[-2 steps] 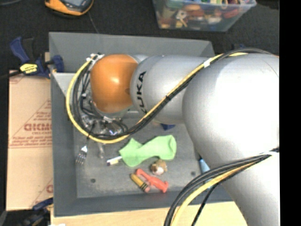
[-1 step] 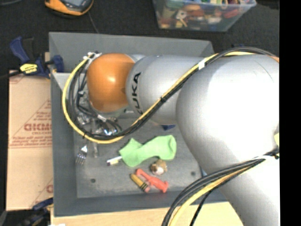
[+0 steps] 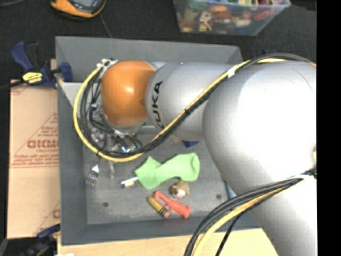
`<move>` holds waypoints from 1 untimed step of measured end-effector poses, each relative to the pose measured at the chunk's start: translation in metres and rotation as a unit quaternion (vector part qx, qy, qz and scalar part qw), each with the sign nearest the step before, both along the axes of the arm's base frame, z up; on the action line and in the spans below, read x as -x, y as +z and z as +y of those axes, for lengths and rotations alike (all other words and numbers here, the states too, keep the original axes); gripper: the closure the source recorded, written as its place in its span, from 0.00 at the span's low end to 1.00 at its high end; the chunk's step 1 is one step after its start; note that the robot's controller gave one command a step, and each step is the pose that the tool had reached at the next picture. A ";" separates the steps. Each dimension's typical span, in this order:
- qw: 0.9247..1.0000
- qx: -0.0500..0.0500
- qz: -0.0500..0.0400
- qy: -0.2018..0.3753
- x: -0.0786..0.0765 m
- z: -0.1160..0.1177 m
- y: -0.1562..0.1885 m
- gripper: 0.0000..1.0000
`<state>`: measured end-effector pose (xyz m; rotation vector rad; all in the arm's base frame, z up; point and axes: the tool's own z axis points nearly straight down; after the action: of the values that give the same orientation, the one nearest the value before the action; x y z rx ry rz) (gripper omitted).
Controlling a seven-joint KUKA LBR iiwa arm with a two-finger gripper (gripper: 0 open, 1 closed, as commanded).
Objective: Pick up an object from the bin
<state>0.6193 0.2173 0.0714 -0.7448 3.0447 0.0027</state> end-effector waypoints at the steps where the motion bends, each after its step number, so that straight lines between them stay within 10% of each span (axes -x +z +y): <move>1: 1.000 -0.003 -0.002 -0.028 -0.001 0.005 0.001 0.00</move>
Offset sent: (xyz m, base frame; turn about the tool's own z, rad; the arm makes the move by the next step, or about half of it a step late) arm 0.0002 0.0000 0.0002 0.0015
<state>0.6200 0.2227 0.0727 -0.6575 3.0599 0.0098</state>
